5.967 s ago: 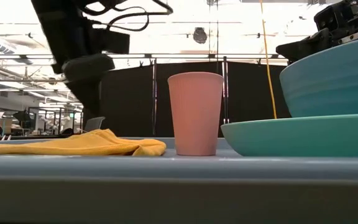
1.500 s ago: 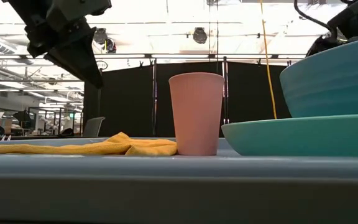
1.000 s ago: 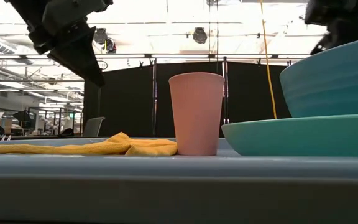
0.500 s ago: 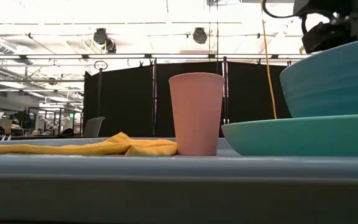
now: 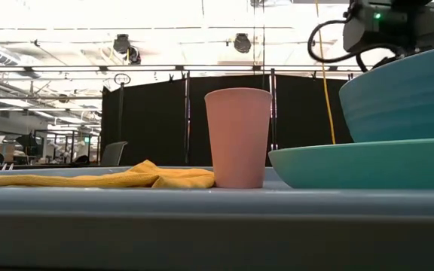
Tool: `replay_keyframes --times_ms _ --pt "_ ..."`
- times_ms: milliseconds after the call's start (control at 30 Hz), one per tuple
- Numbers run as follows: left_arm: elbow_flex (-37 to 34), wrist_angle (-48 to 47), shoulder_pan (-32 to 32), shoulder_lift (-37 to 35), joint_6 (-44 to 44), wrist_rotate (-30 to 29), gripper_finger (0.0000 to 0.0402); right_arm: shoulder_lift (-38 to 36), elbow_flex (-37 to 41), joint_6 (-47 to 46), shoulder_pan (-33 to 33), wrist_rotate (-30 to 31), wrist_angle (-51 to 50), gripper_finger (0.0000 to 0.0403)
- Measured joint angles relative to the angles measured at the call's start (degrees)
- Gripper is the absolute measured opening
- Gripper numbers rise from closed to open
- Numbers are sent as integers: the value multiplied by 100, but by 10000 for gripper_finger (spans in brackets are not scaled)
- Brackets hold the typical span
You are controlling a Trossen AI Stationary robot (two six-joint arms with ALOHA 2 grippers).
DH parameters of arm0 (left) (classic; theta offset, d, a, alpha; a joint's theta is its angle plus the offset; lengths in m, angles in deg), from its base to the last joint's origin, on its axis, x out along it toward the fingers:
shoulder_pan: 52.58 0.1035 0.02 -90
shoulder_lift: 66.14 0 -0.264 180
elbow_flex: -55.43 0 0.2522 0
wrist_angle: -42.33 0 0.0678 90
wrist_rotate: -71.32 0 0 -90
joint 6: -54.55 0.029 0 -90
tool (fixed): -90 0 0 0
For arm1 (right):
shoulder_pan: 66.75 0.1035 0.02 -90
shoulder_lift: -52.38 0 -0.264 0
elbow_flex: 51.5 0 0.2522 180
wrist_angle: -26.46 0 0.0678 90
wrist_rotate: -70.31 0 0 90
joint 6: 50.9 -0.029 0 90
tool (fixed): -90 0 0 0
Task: Set up tray
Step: Adjust the blue tray
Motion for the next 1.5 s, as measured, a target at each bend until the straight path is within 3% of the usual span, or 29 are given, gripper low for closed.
replay_keyframes --times_ms 567,933,1233,1500 --pt "0 -45 175 23 122 13 2 998 0 -200 -41 27 753 0" --pt "0 -259 178 23 39 19 7 1558 -2 -301 -716 464 714 0" --pt "0 -394 178 23 -91 151 5 1331 -2 -286 -999 535 685 0" --pt "2 -423 72 23 -282 140 3 0 -34 -281 -999 499 688 0"
